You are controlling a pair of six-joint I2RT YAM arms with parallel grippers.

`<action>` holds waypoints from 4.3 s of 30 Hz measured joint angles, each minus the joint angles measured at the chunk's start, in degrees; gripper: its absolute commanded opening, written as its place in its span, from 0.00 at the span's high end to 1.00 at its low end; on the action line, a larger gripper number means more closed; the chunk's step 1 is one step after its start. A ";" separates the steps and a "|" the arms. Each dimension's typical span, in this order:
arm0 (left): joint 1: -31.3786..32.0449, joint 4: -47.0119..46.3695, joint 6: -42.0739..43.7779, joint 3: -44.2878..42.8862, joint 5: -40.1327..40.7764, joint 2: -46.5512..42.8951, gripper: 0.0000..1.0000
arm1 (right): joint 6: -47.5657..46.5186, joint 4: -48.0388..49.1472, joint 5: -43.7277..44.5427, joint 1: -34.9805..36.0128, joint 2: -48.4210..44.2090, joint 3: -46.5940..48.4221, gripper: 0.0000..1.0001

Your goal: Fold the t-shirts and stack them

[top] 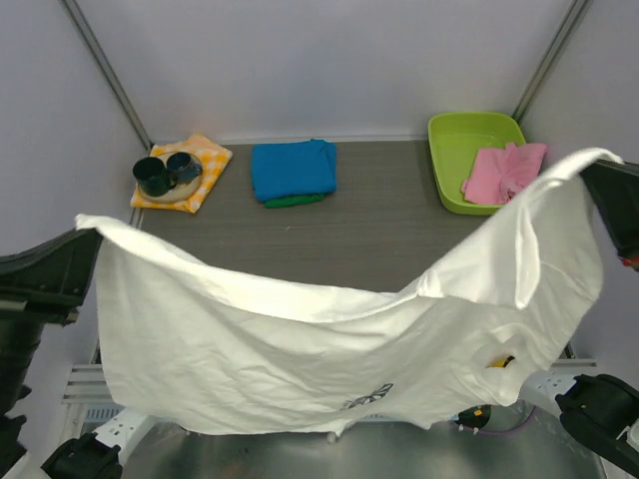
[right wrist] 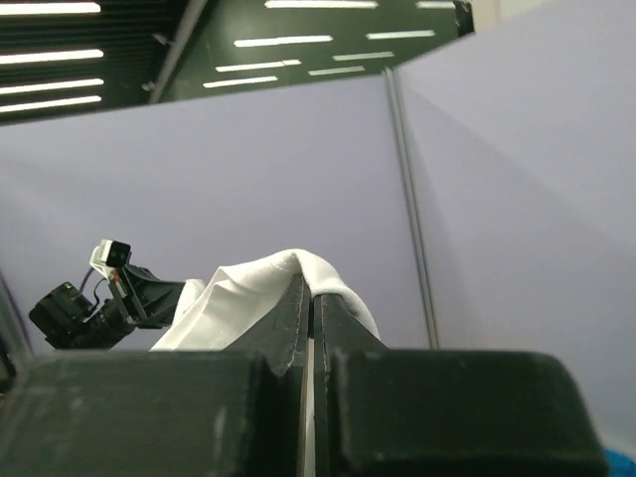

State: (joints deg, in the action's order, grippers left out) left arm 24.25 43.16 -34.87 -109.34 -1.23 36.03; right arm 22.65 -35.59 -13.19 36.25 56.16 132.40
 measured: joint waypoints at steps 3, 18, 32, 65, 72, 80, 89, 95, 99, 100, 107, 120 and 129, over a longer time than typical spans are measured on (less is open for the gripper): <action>0.00 -3.45 -0.31 9.35 0.17 0.37 1.00 | -0.35 0.24 3.74 -0.04 -0.04 -7.85 0.99; -1.60 -21.81 -7.39 60.57 12.83 15.61 1.00 | -3.28 9.49 24.39 -8.22 16.46 -48.54 0.99; -24.57 -42.88 -20.55 65.42 11.43 45.18 1.00 | 1.49 21.53 17.97 -26.03 50.34 -44.83 0.99; -28.20 -44.04 -23.54 37.29 11.10 65.48 0.00 | 0.72 31.87 17.20 -27.21 67.58 -29.94 0.03; -20.24 -35.58 -22.71 49.64 15.61 35.98 0.00 | -0.04 28.22 22.08 -16.68 35.06 -53.07 0.02; -14.80 -19.98 -19.34 68.85 18.71 20.63 0.00 | 4.52 19.06 21.57 -4.68 7.65 -77.46 0.02; -14.88 -7.85 -18.43 73.02 21.94 24.55 0.00 | 10.54 9.07 19.26 -0.96 -3.82 -89.72 0.03; -14.88 -7.74 -18.38 67.98 23.76 35.26 0.05 | 11.41 8.98 17.92 -0.31 -4.57 -90.66 0.04; -14.88 -8.00 -18.25 62.97 24.37 42.99 0.11 | 11.34 8.98 17.75 -0.28 -4.59 -91.14 0.05; -14.88 -8.17 -18.23 61.64 24.48 45.00 0.17 | 11.32 8.98 17.75 -0.28 -4.61 -91.17 0.05; -14.88 -8.76 -18.69 57.27 24.68 52.70 0.49 | 11.10 9.73 17.73 -0.28 -4.92 -92.30 0.05; -15.37 -7.58 -18.60 54.95 26.58 55.78 0.60 | 10.64 11.15 17.25 -0.28 -4.92 -93.31 0.05; -16.13 -6.86 -18.45 54.84 26.82 58.23 0.71 | 10.67 12.07 16.24 -0.28 -4.98 -94.79 0.05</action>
State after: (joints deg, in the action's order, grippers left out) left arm 8.12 36.29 -53.32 -54.50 25.58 94.26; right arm 33.32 -23.53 3.05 35.97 51.18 37.60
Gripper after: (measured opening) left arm 0.366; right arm 0.952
